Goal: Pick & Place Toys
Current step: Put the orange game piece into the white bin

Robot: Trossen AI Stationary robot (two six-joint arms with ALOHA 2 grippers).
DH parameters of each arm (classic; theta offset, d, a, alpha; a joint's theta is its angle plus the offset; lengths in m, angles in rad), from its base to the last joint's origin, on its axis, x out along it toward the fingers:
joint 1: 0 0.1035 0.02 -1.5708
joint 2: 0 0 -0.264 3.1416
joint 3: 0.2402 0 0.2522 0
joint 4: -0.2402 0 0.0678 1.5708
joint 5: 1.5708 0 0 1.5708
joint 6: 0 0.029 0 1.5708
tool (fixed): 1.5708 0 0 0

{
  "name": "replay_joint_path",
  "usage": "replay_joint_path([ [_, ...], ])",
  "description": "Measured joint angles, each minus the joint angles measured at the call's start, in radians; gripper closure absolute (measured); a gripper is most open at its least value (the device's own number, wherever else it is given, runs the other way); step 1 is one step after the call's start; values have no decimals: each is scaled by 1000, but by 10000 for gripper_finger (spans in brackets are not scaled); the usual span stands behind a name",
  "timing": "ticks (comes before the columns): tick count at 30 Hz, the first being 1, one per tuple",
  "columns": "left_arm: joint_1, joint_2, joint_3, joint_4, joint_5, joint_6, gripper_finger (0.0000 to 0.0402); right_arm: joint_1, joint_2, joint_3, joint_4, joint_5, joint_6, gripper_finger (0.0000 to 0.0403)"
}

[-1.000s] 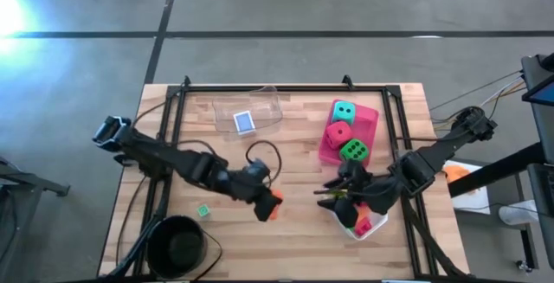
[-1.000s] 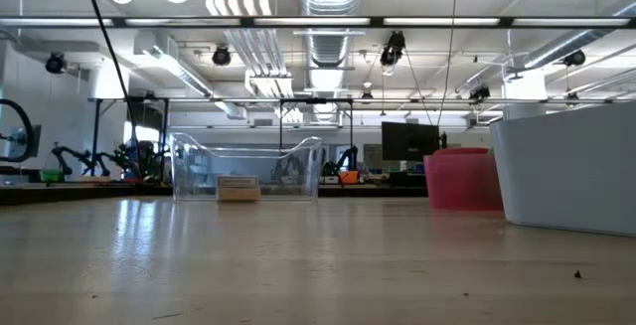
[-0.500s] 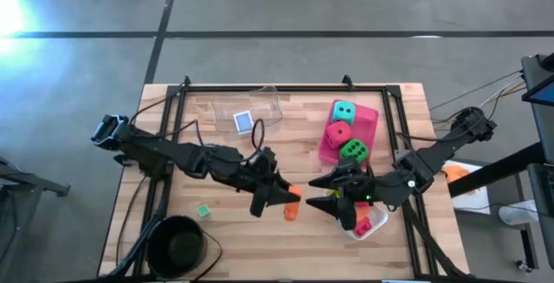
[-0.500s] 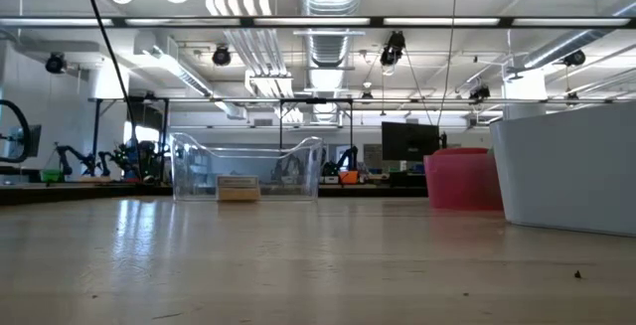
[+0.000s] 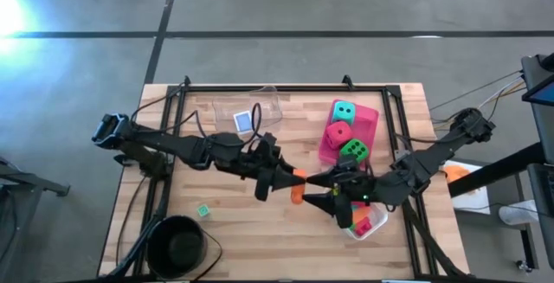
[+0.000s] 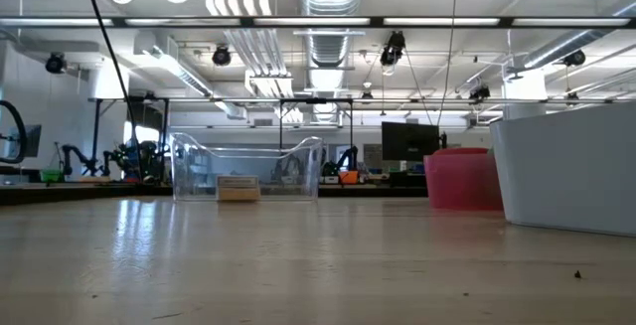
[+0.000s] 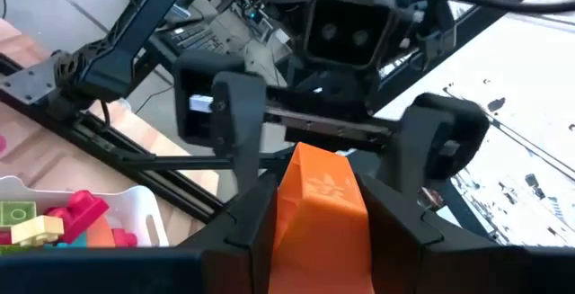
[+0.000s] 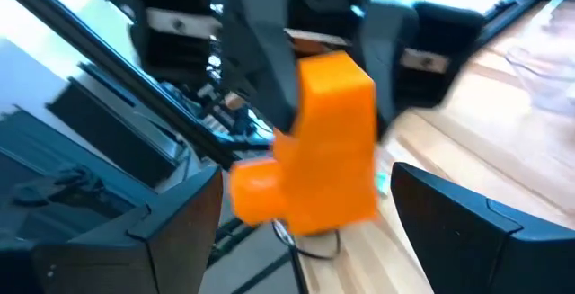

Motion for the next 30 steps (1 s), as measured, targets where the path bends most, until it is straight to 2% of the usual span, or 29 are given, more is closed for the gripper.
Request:
replay_joint_path([
  [7, 1, 0, 0, 0, 7, 8, 272, -7, 0, 0, 44, -2, -31, 88],
  [20, 3, 0, 1, 50, 6, 46, 272, -41, 6, 0, 61, -3, 23, 88],
  [30, 20, 0, 1, 52, -76, 88, 272, -47, 6, 0, 66, -1, 76, 96],
])
